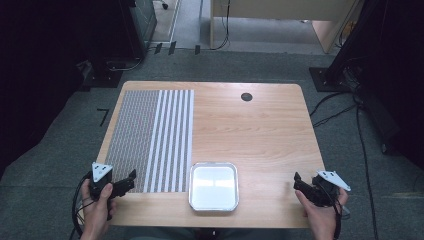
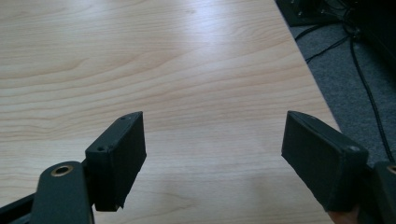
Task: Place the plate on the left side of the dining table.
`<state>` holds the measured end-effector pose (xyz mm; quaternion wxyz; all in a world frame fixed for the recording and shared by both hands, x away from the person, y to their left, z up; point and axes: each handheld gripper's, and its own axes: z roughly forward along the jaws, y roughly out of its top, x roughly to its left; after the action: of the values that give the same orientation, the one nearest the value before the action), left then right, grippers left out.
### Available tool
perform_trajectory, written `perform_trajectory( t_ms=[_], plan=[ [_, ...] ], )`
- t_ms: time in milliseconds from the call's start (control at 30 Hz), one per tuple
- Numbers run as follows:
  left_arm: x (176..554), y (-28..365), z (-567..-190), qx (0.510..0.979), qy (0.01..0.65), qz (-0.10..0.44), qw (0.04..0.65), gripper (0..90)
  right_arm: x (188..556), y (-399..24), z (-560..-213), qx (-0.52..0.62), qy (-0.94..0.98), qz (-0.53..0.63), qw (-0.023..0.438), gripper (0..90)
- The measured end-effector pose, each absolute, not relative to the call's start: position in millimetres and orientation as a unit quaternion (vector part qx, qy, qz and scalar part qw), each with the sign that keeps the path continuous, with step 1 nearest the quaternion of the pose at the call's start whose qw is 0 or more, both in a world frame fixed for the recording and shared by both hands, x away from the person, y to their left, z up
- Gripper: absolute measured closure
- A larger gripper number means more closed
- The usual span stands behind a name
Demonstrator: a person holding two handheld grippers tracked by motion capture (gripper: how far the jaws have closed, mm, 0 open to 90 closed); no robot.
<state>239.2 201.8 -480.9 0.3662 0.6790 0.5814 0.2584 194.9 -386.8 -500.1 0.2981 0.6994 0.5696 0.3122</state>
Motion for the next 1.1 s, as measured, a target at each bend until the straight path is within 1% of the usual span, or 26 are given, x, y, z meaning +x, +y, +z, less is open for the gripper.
perform_trajectory(
  t_ms=[200,333,433,567,833,1100],
  plan=[
    [244,186,-474,0.678,0.583,0.249,0.371,14.1,196,-378,-491,0.692,0.572,0.321,0.301,22.2],
    [246,170,-468,0.691,0.571,0.252,0.364,14.0,196,-371,-485,0.687,0.575,0.332,0.296,22.1],
    [248,162,-462,0.689,0.572,0.243,0.373,14.0,196,-366,-481,0.686,0.574,0.338,0.292,21.9],
    [251,149,-455,0.693,0.564,0.245,0.376,14.0,197,-362,-478,0.686,0.572,0.348,0.286,21.6],
    [256,122,-454,0.705,0.550,0.244,0.375,14.1,200,-349,-471,0.674,0.578,0.358,0.288,21.0],
    [261,92,-450,0.707,0.545,0.237,0.383,14.0,205,-332,-465,0.661,0.591,0.370,0.279,19.0]
  ],
)
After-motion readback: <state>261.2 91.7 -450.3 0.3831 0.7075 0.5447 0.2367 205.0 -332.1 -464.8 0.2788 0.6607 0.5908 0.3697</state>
